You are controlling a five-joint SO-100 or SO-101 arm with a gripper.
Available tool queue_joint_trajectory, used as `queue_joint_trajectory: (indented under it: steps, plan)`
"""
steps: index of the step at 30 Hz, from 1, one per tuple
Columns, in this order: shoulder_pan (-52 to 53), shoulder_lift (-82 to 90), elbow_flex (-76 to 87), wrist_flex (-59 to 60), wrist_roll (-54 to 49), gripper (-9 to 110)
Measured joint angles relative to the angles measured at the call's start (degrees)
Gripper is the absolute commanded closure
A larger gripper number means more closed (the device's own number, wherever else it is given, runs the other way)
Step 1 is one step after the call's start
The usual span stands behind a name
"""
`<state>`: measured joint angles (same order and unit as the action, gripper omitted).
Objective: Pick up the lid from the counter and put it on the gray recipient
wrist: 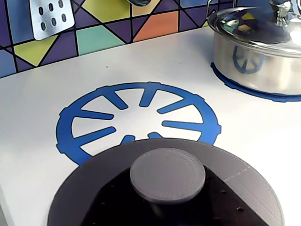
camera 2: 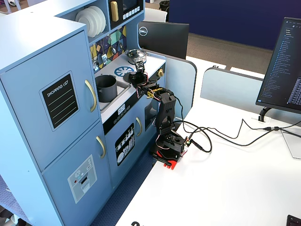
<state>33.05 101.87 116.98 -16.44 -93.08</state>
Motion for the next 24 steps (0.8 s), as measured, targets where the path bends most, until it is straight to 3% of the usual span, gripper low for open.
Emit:
queue_joint_trajectory:
  steps: [13,24]
  plan:
    - [-3.69,12.39,-5.10,12.22,-0.53,102]
    - [-14.68,22.50,-9.67,24.26,-0.53,102]
